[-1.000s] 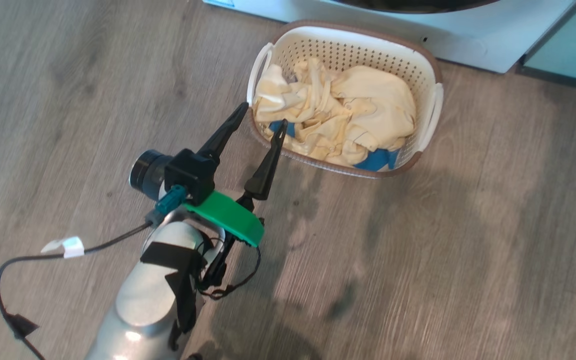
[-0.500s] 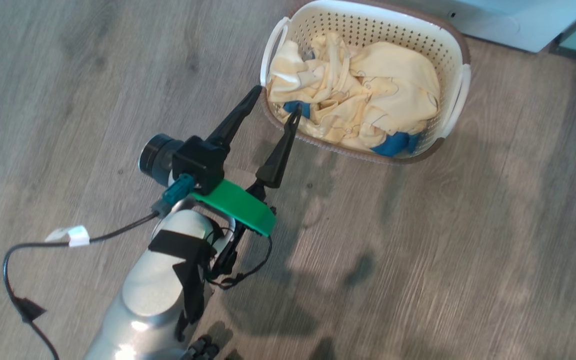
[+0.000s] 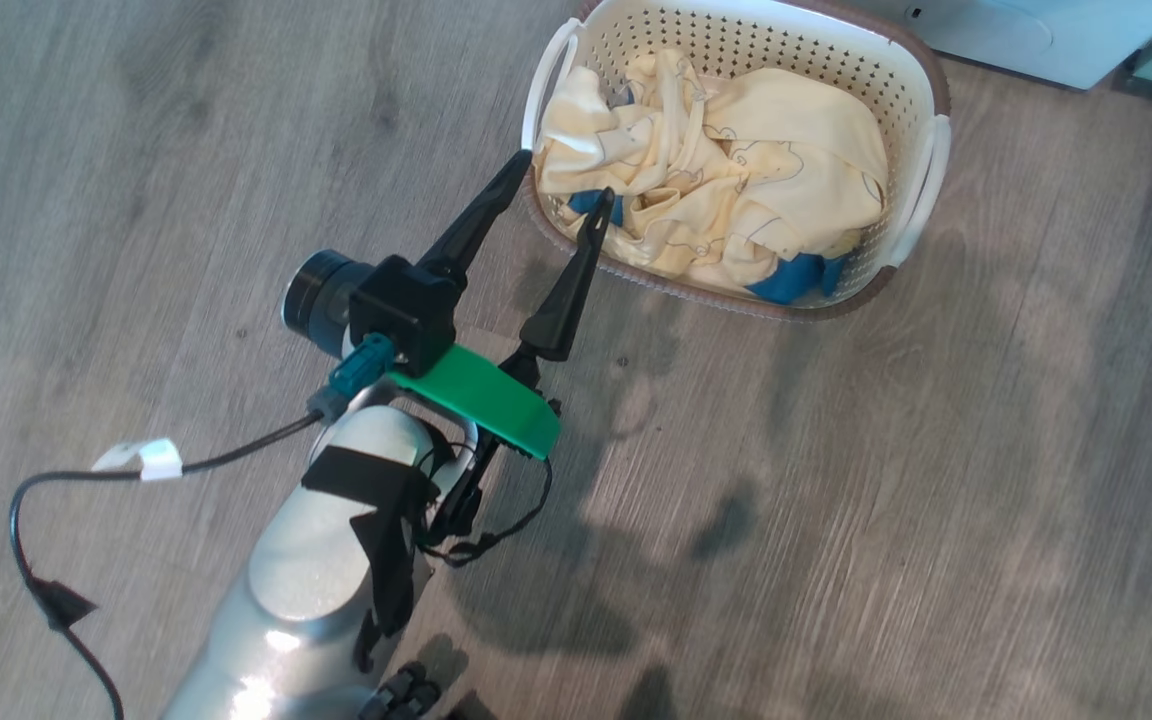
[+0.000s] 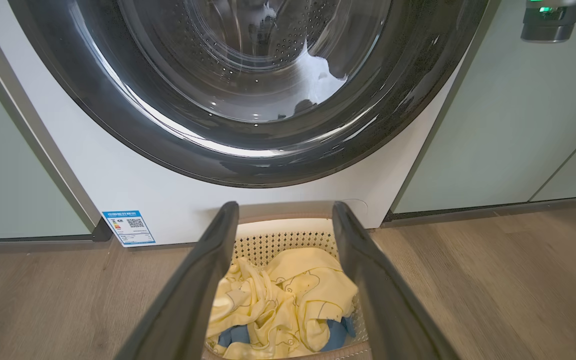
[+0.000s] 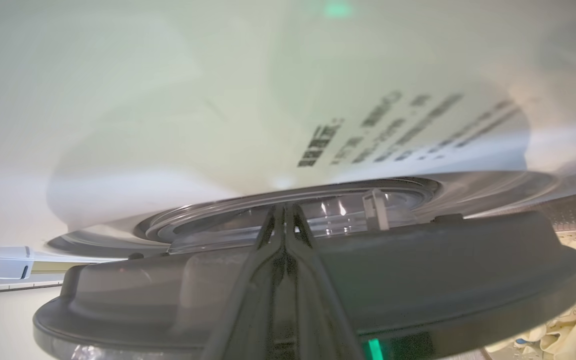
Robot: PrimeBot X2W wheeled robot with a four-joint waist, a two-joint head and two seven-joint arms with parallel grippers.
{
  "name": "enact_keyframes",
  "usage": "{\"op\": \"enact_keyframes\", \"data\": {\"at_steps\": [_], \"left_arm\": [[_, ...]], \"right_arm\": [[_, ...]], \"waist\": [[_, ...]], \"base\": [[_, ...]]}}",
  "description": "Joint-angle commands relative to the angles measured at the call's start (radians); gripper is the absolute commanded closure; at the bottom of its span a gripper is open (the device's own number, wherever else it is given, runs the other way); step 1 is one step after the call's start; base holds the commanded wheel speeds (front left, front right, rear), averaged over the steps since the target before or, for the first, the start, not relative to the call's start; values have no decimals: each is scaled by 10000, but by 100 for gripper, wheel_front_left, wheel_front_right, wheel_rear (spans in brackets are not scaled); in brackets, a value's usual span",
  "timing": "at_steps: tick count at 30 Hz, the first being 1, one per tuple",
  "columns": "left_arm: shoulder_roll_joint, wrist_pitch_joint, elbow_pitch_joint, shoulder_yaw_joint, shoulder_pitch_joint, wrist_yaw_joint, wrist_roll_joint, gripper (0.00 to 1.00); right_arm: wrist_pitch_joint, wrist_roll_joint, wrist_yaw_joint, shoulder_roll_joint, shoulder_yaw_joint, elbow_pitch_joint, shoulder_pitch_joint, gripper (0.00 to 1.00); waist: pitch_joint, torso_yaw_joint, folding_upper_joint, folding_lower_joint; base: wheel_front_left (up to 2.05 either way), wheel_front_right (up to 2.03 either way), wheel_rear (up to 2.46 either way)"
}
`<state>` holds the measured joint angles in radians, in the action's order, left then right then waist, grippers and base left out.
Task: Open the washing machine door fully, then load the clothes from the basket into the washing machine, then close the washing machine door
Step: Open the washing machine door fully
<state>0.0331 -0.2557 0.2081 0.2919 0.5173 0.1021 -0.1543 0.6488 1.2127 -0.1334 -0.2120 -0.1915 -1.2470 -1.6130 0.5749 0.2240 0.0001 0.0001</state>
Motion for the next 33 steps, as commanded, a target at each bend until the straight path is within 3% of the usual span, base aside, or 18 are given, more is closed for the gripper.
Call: {"op": "enact_keyframes", "data": {"at_steps": [1, 23, 33], "left_arm": [[172, -61, -274, -293, 107, -80, -77, 0], [172, -61, -174, -390, -52, -226, 167, 0], [172, -61, -128, -548, -171, -214, 218, 0]], "right_arm": [[188, -35, 27, 212, 53, 263, -561, 100], [2187, 68, 27, 338, 361, 1009, 560, 100], [3391, 359, 27, 803, 459, 2501, 1884, 100]], "waist": [[-20, -14, -1, -1], [-220, -288, -1, -1], [-397, -451, -1, -1]], "base": [[0, 0, 0], [0, 0, 0], [0, 0, 0]]}}
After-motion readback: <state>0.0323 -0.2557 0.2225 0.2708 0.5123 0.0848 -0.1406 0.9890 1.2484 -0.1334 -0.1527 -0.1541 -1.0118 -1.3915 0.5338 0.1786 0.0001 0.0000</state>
